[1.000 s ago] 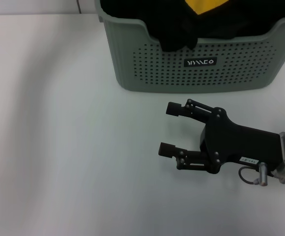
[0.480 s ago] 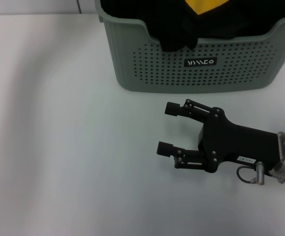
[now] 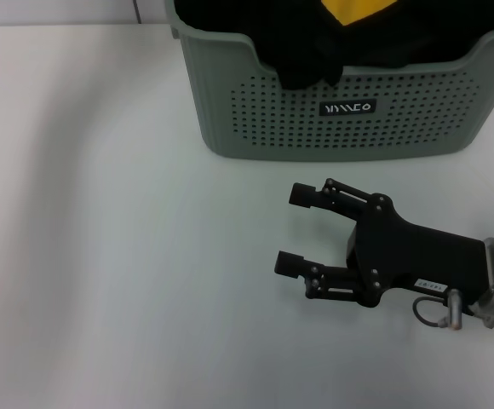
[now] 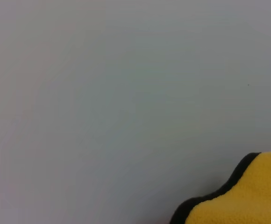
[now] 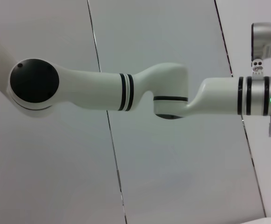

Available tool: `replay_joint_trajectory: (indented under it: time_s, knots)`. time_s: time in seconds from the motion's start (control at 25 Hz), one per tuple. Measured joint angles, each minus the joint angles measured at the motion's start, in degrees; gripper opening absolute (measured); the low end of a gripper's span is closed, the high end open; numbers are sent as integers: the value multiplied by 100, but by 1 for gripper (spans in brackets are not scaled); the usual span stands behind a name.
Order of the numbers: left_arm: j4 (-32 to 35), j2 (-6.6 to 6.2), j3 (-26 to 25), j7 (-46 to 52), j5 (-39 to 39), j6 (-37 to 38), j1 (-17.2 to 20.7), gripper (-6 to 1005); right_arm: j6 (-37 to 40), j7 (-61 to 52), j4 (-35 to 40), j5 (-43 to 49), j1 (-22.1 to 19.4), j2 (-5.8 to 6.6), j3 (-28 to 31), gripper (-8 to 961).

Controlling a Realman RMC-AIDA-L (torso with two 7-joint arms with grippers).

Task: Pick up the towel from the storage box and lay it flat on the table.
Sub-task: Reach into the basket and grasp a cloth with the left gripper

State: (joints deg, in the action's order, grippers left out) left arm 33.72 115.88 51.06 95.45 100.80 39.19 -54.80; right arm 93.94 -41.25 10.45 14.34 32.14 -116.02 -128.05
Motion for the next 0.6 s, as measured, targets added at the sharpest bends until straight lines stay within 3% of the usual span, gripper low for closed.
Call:
replay_joint_trajectory:
  time_s: [0.6]
  knots:
    - [-50,15,-9,48,-65,33,-54,541,10,-6,73,43,-99,-7,0,842]
